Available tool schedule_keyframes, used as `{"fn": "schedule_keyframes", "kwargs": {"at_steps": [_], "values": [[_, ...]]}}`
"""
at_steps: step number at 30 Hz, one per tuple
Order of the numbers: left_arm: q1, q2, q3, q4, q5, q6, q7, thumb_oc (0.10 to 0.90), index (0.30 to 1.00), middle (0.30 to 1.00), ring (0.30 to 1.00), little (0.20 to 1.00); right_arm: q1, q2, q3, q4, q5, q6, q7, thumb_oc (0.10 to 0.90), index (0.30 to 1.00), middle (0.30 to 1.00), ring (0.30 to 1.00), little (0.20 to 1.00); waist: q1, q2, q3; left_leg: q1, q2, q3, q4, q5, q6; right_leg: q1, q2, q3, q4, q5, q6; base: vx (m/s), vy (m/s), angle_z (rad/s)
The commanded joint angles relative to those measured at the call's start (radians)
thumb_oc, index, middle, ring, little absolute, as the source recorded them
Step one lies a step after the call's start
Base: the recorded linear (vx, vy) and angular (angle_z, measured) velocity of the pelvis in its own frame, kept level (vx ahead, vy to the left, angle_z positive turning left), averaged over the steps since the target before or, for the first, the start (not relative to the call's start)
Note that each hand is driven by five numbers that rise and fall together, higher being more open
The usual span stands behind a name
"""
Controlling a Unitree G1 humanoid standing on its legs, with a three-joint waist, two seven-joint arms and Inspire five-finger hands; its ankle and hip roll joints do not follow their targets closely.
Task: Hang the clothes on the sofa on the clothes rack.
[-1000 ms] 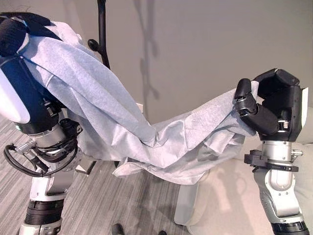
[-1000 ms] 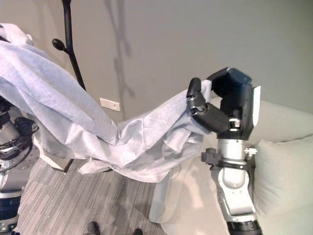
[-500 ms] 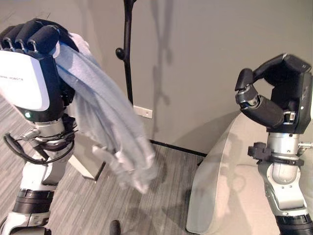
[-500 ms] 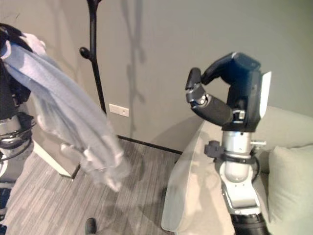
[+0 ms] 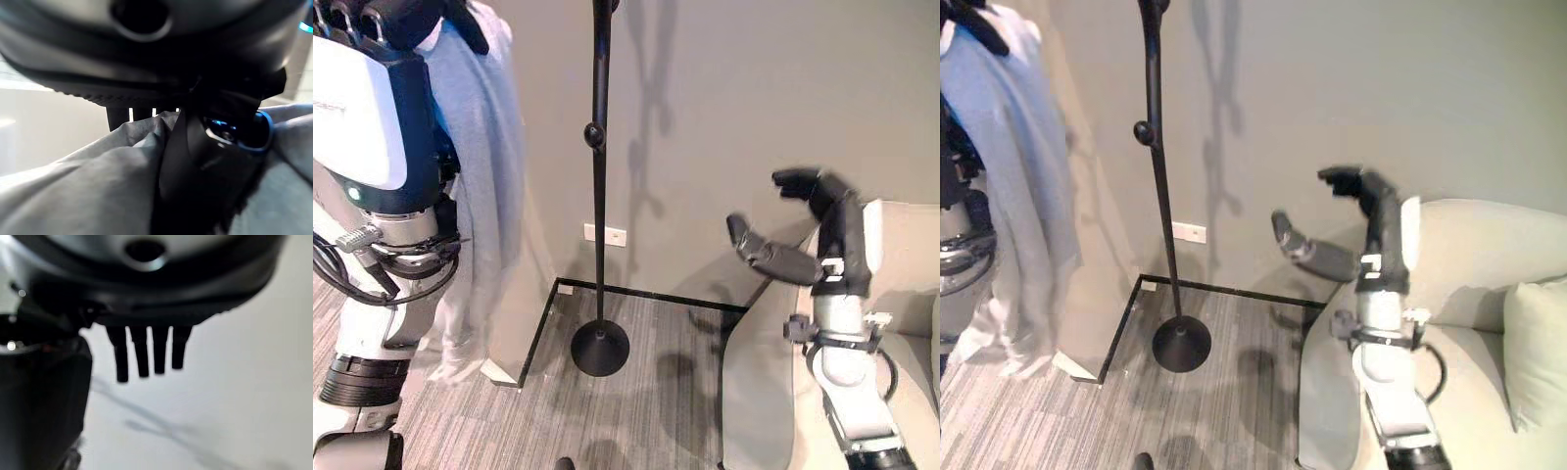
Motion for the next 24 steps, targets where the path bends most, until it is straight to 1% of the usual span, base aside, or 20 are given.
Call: {"fn": "schedule_keyframes", "kwargs": {"at_steps": [1,4,5,7,8,9,12,13,14,15,16,17,18,20,21,23,24], "values": [[-0.04,0.046,0.112,-0.015,-0.009,0.023,0.037,0.4,0.3,0.3,0.3,0.3,-0.027,-0.07,0.008,-0.059,0.156,-0.096,0.099,0.8,0.9,0.9,0.9,0.9,-0.012,0.046,-0.147,0.015,0.091,0.049,0.003,-0.076,-0.063,0.001,0.047,0.02,0.008,-0.057,-0.04,-0.01,-0.008,-0.1],[-0.032,0.044,0.128,-0.033,-0.01,0.027,0.041,0.4,0.3,0.3,0.3,0.3,-0.023,-0.037,0.056,-0.027,0.233,-0.105,0.152,0.8,0.9,0.9,0.9,0.9,-0.008,0.049,-0.149,0.019,0.09,0.048,0.003,-0.078,-0.064,0.005,0.047,0.016,0.008,-0.058,-0.038,-0.01,0.002,-0.12],[-0.038,0.032,0.126,-0.046,-0.016,0.027,0.047,0.4,0.3,0.3,0.3,0.3,-0.038,-0.007,0.093,0.012,0.274,-0.112,0.162,0.8,0.9,0.9,0.9,0.9,0.0,0.052,-0.15,0.021,0.088,0.047,0.003,-0.08,-0.063,0.007,0.046,0.012,0.008,-0.061,-0.038,-0.01,0.004,-0.06],[-0.05,0.022,0.116,-0.054,-0.023,0.026,0.047,0.4,0.3,0.3,0.3,0.3,-0.068,0.019,0.14,0.056,0.294,-0.114,0.165,0.8,0.9,0.9,0.9,0.9,0.004,0.054,-0.149,0.024,0.087,0.044,0.003,-0.081,-0.061,0.012,0.044,0.01,0.008,-0.063,-0.04,0.0,0.001,0.02],[-0.05,0.023,0.116,-0.054,-0.023,0.026,0.047,0.4,0.3,0.3,0.3,0.3,-0.069,0.02,0.141,0.057,0.294,-0.115,0.165,0.8,0.9,0.9,0.9,0.9,0.004,0.053,-0.148,0.024,0.087,0.044,0.003,-0.081,-0.061,0.012,0.044,0.01,0.008,-0.063,-0.039,0.01,0.002,0.05],[-0.081,0.007,0.087,-0.056,-0.034,0.019,0.043,0.4,0.3,0.3,0.3,0.3,-0.109,0.042,0.201,0.086,0.281,-0.117,0.168,0.8,0.9,0.9,0.9,0.9,0.012,0.058,-0.148,0.025,0.085,0.042,0.003,-0.082,-0.06,0.014,0.042,0.006,0.008,-0.066,-0.041,0.0,-0.001,0.06],[-0.14,-0.028,0.026,-0.06,-0.044,0.008,0.037,0.4,0.3,0.3,0.3,0.3,-0.188,0.081,0.313,0.122,0.26,-0.122,0.172,0.8,0.9,0.9,0.9,0.9,0.023,0.067,-0.144,0.028,0.08,0.036,0.003,-0.086,-0.06,0.021,0.038,0.001,0.008,-0.073,-0.041,0.01,-0.003,0.05],[-0.153,-0.036,0.014,-0.061,-0.047,0.006,0.037,0.4,0.3,0.3,0.3,0.3,-0.209,0.087,0.336,0.127,0.251,-0.121,0.172,0.8,0.9,0.9,0.9,0.9,0.025,0.069,-0.142,0.025,0.08,0.035,0.003,-0.082,-0.059,0.019,0.038,0.0,0.008,-0.07,-0.042,0.0,0.0,0.05],[-0.156,-0.035,0.013,-0.059,-0.047,0.006,0.037,0.4,0.3,0.3,0.3,0.3,-0.213,0.088,0.337,0.13,0.25,-0.122,0.171,0.8,0.9,0.9,0.9,0.9,0.025,0.069,-0.141,0.024,0.08,0.034,0.003,-0.082,-0.059,0.018,0.039,0.0,0.008,-0.07,-0.042,-0.01,-0.006,0.04],[-0.196,-0.066,-0.028,-0.067,-0.057,-0.006,0.036,0.4,0.3,0.3,0.3,0.3,-0.277,0.105,0.416,0.137,0.21,-0.121,0.168,0.8,0.9,0.9,0.9,0.9,0.032,0.077,-0.14,0.023,0.077,0.031,0.003,-0.084,-0.057,0.017,0.036,-0.004,0.008,-0.07,-0.042,0.0,-0.005,0.04],[-0.226,-0.081,-0.054,-0.065,-0.063,-0.008,0.037,0.4,0.3,0.3,0.3,0.3,-0.314,0.115,0.457,0.141,0.186,-0.119,0.17,0.8,0.9,0.9,0.9,0.9,0.034,0.082,-0.137,0.022,0.075,0.028,0.003,-0.084,-0.056,0.017,0.035,-0.004,0.008,-0.07,-0.042,0.0,-0.005,0.04],[-0.234,-0.079,-0.058,-0.06,-0.063,-0.008,0.039,0.4,0.3,0.3,0.3,0.3,-0.319,0.118,0.457,0.146,0.184,-0.121,0.167,0.8,0.9,0.9,0.9,0.9,0.033,0.081,-0.134,0.022,0.075,0.027,0.003,-0.084,-0.056,0.017,0.035,-0.005,0.008,-0.07,-0.042,-0.01,0.0,0.09],[-0.283,-0.111,-0.101,-0.056,-0.072,-0.011,0.038,0.4,0.3,0.3,0.3,0.3,-0.383,0.134,0.534,0.158,0.137,-0.116,0.172,0.8,0.9,0.9,0.9,0.9,0.039,0.089,-0.13,0.019,0.07,0.023,0.003,-0.085,-0.055,0.019,0.031,-0.009,0.008,-0.071,-0.04,-0.01,0.001,0.17],[-0.289,-0.109,-0.104,-0.051,-0.072,-0.011,0.04,0.4,0.3,0.3,0.3,0.3,-0.389,0.138,0.535,0.163,0.134,-0.119,0.169,0.8,0.9,0.9,0.9,0.9,0.038,0.089,-0.128,0.018,0.07,0.022,0.003,-0.084,-0.054,0.018,0.031,-0.009,0.008,-0.07,-0.04,-0.01,0.0,0.18],[-0.341,-0.139,-0.144,-0.05,-0.082,-0.013,0.037,0.4,0.3,0.3,0.3,0.3,-0.444,0.161,0.605,0.179,0.088,-0.115,0.164,0.8,0.9,0.9,0.9,0.9,0.042,0.097,-0.125,0.015,0.064,0.019,0.003,-0.088,-0.052,0.019,0.026,-0.015,0.008,-0.071,-0.037,-0.01,-0.002,0.08],[-0.399,-0.188,-0.185,-0.046,-0.099,-0.016,0.041,0.4,0.3,0.3,0.3,0.3,-0.505,0.199,0.672,0.211,0.052,-0.104,0.16,0.8,0.9,0.9,0.9,0.9,0.047,0.107,-0.119,0.008,0.054,0.009,0.003,-0.088,-0.048,0.017,0.021,-0.022,0.008,-0.07,-0.035,-0.02,0.003,0.06],[-0.402,-0.188,-0.186,-0.045,-0.099,-0.015,0.041,0.4,0.3,0.3,0.3,0.3,-0.507,0.201,0.672,0.214,0.051,-0.105,0.158,0.8,0.9,0.9,0.9,0.9,0.046,0.106,-0.118,0.007,0.054,0.008,0.003,-0.088,-0.048,0.017,0.021,-0.023,0.008,-0.07,-0.035,-0.02,0.009,0.09]]}}
